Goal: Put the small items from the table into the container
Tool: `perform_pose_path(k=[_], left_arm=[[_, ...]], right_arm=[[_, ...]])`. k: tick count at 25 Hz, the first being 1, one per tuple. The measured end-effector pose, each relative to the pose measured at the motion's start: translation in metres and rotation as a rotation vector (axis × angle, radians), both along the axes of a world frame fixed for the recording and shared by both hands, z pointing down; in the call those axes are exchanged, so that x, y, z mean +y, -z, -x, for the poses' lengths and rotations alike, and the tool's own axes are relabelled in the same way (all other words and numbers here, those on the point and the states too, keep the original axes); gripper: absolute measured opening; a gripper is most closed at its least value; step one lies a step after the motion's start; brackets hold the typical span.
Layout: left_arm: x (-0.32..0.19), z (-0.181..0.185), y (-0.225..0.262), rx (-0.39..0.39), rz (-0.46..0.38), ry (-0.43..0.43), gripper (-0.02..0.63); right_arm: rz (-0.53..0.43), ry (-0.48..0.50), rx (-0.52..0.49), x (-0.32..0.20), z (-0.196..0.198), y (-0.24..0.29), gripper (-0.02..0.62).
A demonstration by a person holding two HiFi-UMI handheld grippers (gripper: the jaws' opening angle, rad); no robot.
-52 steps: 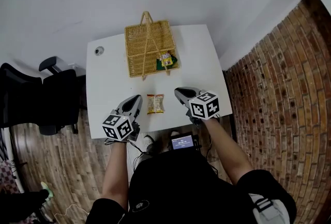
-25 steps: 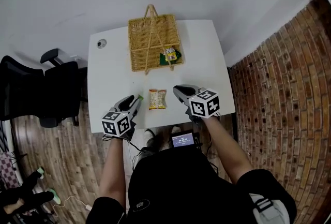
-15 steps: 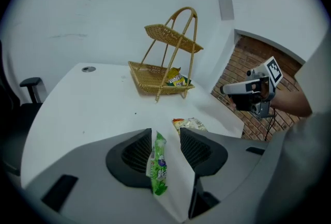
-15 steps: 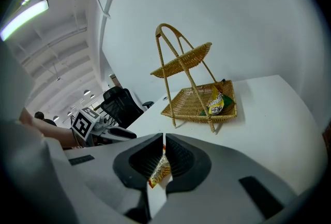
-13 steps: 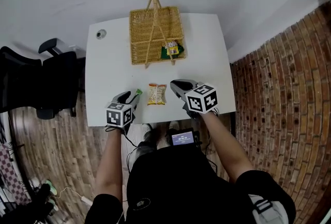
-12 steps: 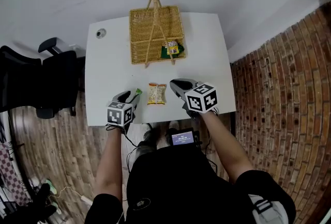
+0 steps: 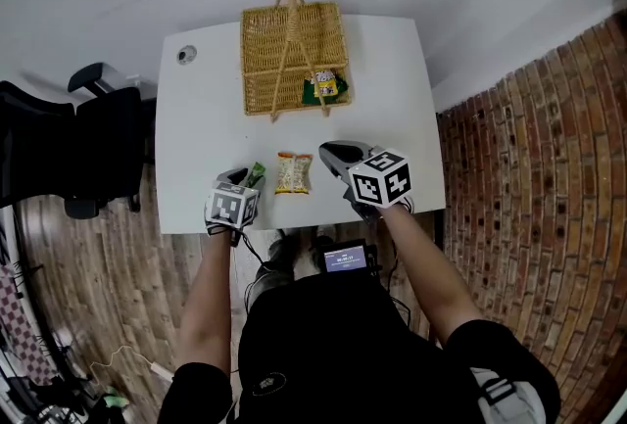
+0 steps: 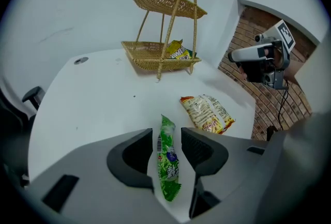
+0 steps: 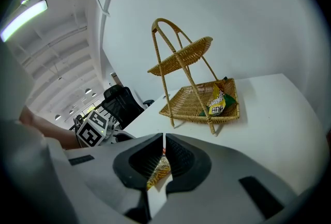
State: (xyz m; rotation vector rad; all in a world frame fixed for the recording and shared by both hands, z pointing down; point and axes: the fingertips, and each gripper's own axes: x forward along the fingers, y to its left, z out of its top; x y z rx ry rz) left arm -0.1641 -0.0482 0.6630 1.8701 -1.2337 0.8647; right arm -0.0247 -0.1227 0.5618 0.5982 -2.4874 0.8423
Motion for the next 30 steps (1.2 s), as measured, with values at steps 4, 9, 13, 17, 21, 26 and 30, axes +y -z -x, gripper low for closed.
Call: perform_pose_path(k=[4,9,13,17,21,26,30], left_arm=[[-0.002,0.002,-0.006,-0.029,0.013,0.009,0.131],[-0.008,0.003,-0.010,0.006,0.019,0.050,0.101],[-0.011,0.000,0.004,0.056,0.024,0.075,0.091],[-0.012,0.003,0.005,0.078,0.024,0.093,0.069],[-0.010,0.006,0.000,0.096,0.032,0.098,0.061],[-0.012,0.007,0.007,0.139,0.016,0.111,0.057],[-0.018,0.010,0.021,0.186,-0.015,0.146,0.055]], right_arm=[[0.005,0.002,0.009,0.000,-0.001,-0.004,0.023],[0.009,0.005,0.006,-0.004,0.001,-0.005,0.023],[0.011,0.007,0.003,-0.006,0.002,-0.006,0.023],[0.012,0.013,0.004,-0.008,0.006,-0.006,0.023],[0.012,0.017,0.005,-0.009,0.010,-0.006,0.023],[0.008,0.018,0.005,-0.012,0.013,-0.004,0.023],[0.002,0.017,0.000,-0.014,0.016,-0.001,0.023]])
